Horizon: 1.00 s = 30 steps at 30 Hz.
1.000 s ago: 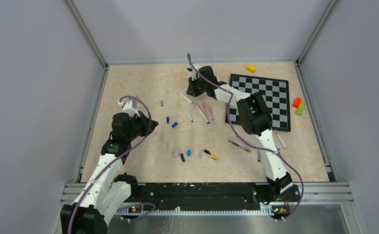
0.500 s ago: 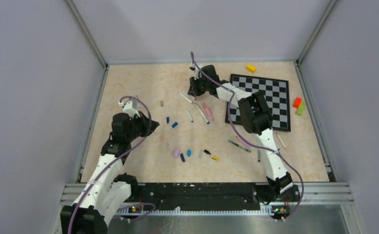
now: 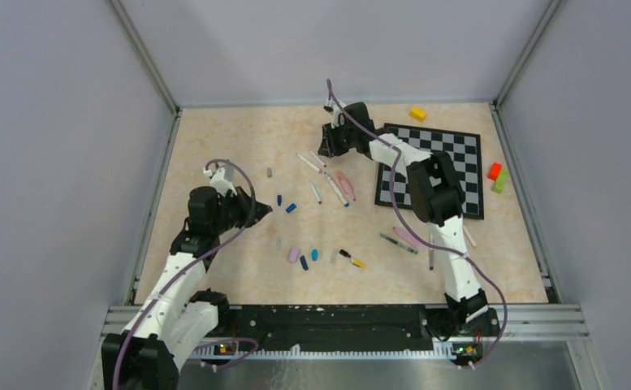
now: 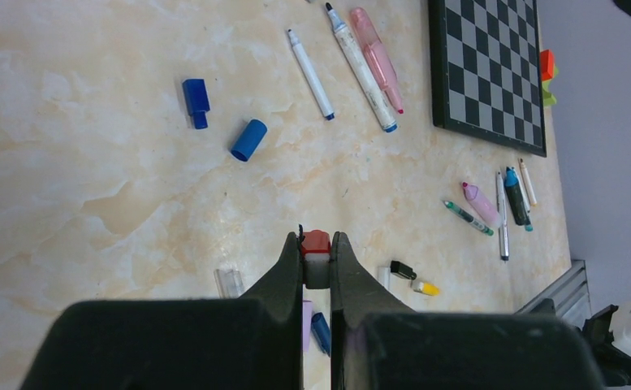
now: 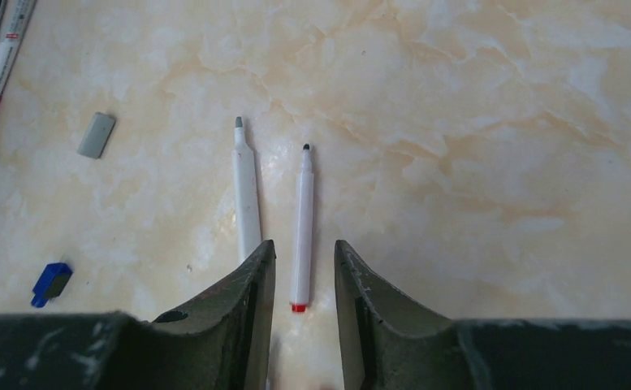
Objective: Open the pen caps
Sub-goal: Place the pen at the center of the board, then place the pen cap at the center of the board.
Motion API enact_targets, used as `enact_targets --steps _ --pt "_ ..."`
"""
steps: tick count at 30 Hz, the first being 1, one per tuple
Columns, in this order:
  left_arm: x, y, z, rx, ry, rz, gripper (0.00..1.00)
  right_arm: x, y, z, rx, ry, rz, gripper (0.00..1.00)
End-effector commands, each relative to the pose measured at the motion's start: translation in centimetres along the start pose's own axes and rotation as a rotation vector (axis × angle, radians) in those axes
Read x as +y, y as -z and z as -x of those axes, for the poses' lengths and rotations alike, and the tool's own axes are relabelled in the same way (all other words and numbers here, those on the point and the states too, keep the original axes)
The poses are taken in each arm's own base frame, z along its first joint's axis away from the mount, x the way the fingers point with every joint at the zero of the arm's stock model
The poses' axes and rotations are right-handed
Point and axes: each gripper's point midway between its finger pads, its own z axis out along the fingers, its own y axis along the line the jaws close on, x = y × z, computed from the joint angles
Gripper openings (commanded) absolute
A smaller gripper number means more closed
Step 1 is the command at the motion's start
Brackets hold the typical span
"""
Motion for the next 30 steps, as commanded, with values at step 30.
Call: enact_targets --steps 30 --pt "6.4 -18.2 7.0 0.319 -0.214 0.282 0.14 11.7 28.6 -7.1 -0.135 0.336 0.492 0.34"
